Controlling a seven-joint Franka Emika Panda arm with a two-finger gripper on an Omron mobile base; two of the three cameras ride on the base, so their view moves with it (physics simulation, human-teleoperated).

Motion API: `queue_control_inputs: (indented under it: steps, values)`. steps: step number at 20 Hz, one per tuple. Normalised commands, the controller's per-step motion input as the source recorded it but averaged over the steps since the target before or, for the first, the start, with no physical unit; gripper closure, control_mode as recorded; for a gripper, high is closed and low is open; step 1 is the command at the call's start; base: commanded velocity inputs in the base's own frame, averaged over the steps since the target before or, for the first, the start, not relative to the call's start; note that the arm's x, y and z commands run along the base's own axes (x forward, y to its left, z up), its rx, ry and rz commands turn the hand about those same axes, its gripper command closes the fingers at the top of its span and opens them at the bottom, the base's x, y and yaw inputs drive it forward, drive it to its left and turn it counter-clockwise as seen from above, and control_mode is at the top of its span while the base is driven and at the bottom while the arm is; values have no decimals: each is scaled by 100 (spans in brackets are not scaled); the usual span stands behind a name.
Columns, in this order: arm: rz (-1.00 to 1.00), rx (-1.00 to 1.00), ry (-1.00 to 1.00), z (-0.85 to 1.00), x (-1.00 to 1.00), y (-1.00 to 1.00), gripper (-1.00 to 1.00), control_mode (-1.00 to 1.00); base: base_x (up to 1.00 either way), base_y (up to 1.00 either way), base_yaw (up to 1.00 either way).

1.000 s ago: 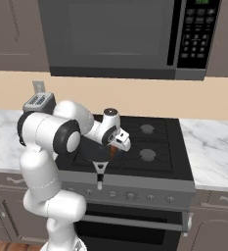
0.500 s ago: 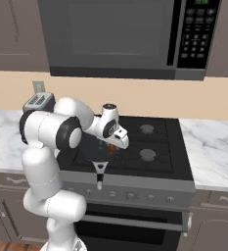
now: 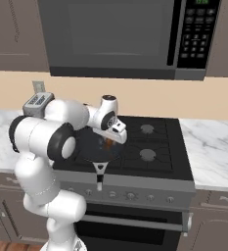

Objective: Take the chicken drumsticks from the pan and place one on each plate on the dining counter.

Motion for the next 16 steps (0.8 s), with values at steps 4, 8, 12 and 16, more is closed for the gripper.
queue_control_inputs:
  steps: [4,8,12,16]
  values:
    - [0,3,-26,15,-92,14,100,-100,0,0,0]
    - [0,0,-5,52,-45,26,100,-100,0,0,0]
    - [0,-3,28,82,-28,36,100,-100,0,0,0]
    - [5,-12,15,65,-43,45,100,-100,0,0,0]
